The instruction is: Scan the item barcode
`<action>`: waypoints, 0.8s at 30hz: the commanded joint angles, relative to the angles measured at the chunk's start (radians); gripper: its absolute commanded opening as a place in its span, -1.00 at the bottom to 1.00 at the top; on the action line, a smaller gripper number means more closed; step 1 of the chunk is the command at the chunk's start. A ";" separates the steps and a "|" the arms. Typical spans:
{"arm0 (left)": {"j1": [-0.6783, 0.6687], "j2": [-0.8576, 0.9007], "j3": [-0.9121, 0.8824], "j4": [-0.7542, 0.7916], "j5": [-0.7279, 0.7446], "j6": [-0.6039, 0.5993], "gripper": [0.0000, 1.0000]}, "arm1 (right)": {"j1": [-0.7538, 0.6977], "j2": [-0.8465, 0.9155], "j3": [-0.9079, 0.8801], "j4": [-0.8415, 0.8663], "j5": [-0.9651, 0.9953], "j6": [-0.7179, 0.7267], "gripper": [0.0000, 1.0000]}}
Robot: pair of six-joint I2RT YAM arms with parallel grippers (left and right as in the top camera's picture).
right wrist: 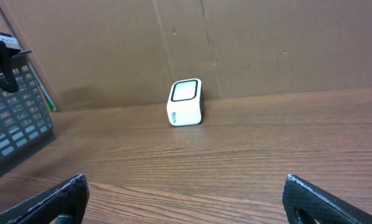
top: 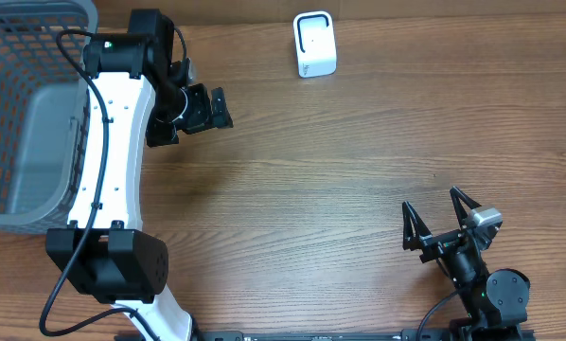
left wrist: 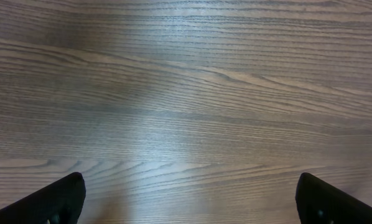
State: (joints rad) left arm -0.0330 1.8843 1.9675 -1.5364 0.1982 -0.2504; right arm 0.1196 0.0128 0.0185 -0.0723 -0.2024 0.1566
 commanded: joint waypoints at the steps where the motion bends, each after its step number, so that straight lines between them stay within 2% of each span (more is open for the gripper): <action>1: -0.006 0.007 -0.003 0.002 0.003 0.026 1.00 | 0.003 -0.010 -0.011 0.006 0.008 -0.001 1.00; 16: -0.006 0.007 -0.003 -0.011 0.002 0.027 1.00 | 0.003 -0.010 -0.011 0.006 0.008 -0.001 1.00; 24: -0.007 -0.057 -0.008 0.017 -0.101 0.042 1.00 | 0.003 -0.010 -0.011 0.006 0.008 -0.001 1.00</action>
State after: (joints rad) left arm -0.0330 1.8816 1.9675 -1.5372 0.1452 -0.2317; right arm 0.1196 0.0128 0.0185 -0.0719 -0.2024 0.1566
